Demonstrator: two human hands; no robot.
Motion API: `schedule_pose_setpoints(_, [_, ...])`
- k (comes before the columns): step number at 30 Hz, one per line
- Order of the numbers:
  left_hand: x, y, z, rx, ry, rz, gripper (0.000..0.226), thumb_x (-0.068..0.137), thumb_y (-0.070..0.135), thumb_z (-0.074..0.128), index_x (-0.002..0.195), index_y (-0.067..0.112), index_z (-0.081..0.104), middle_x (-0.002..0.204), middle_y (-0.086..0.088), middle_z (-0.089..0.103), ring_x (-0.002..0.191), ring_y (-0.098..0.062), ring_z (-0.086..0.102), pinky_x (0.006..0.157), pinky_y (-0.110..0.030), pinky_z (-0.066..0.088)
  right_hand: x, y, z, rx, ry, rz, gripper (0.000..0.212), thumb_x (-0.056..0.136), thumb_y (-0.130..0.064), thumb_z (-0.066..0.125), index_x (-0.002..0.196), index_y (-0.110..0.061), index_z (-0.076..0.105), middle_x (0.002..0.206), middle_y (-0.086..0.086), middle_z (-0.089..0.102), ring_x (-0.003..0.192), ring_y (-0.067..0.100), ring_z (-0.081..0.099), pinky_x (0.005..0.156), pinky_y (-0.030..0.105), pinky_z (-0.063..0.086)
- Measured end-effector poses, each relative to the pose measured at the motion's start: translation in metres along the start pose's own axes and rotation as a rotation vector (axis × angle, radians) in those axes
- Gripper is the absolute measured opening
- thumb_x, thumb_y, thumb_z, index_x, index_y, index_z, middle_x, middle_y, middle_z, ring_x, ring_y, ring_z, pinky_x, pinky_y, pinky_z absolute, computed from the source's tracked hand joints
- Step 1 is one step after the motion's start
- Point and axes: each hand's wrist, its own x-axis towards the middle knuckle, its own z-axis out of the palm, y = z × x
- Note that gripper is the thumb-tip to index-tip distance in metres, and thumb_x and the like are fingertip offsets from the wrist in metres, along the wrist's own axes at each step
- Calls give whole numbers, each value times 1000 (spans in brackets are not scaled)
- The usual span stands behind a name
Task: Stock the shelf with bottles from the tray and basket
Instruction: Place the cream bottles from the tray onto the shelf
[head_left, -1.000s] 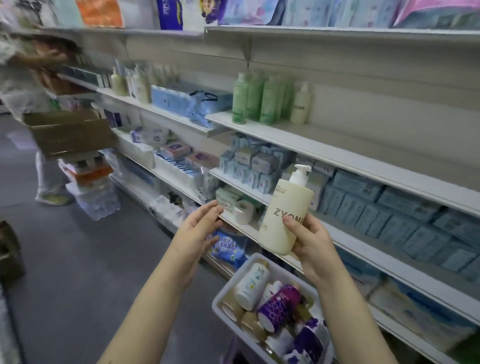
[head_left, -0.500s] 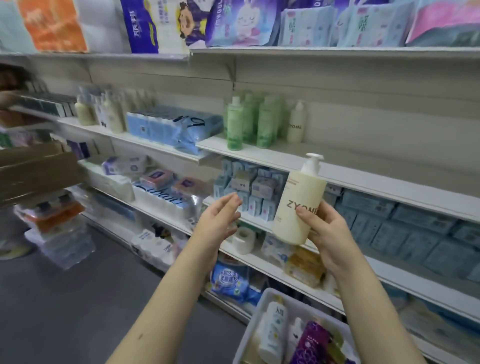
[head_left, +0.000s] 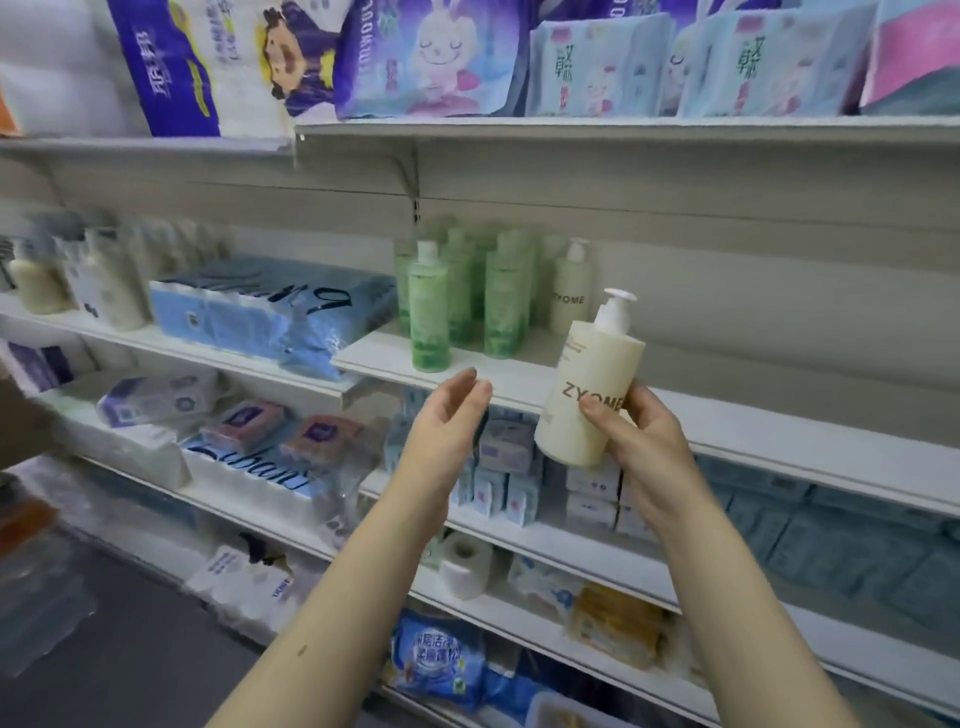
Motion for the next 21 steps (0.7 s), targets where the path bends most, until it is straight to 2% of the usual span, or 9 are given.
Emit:
schedule_pose_setpoints(3, [35,-3,8,-7,-46,25,47,96,38,55,140,24,45,134,11,50,121,-5,48,95,-24,39,29,6,6,-36,50,-43,45,85,-13,71,128,-21,58,119,-4,68,103,12,68,87,31,54])
schedule_pose_setpoints(5, [61,-9,9,-11,-81,25,54,96,39,54,145,23,38,138,12,45,124,-4,43,93,-23,35,49,12,11,-61,78,-50,49,86,-13,71,131,-23,56,117,-10,68,102,9,68,82,29,55])
schedule_pose_setpoints(7, [90,-15,10,8,-111,45,59,96,42,54,148,26,33,145,11,39,132,-5,37,97,-24,33,68,18,14,-88,110,-42,51,85,-14,71,131,-27,55,114,-15,69,100,7,69,76,24,56])
schedule_pose_setpoints(10, [137,-24,13,34,-121,68,66,95,40,56,152,24,25,156,6,30,139,-6,30,111,-27,28,97,30,18,-139,164,-29,51,84,-12,72,128,-29,54,110,-17,68,101,5,67,85,26,54])
schedule_pose_setpoints(13, [174,-34,17,91,-149,64,75,94,41,58,154,22,17,158,6,24,139,-7,28,109,-23,25,118,39,21,-197,184,-20,53,85,-10,71,129,-30,51,108,-21,65,97,-4,65,80,19,54])
schedule_pose_setpoints(15, [196,-42,21,97,-165,53,82,92,43,59,155,19,12,160,2,20,143,-11,25,115,-28,24,129,44,21,-229,178,-29,53,85,-9,69,130,-29,50,112,-20,64,97,-8,64,81,16,54])
schedule_pose_setpoints(18, [224,-49,26,153,-147,39,85,92,44,59,155,15,9,160,-4,21,145,-18,24,118,-34,22,143,47,22,-292,137,-6,57,88,-7,66,136,-28,42,115,-24,58,94,-18,59,78,7,49])
schedule_pose_setpoints(19, [232,-50,27,164,-136,34,84,93,43,58,155,15,10,159,-5,23,145,-20,25,118,-35,23,147,48,23,-318,124,3,59,90,-9,66,139,-29,39,116,-25,56,96,-18,58,78,7,48])
schedule_pose_setpoints(21, [246,-54,29,173,-133,32,79,93,43,57,154,18,14,156,-5,31,142,-22,32,115,-34,26,157,51,21,-396,118,26,67,91,-18,66,147,-29,31,122,-24,52,108,-11,54,88,12,44])
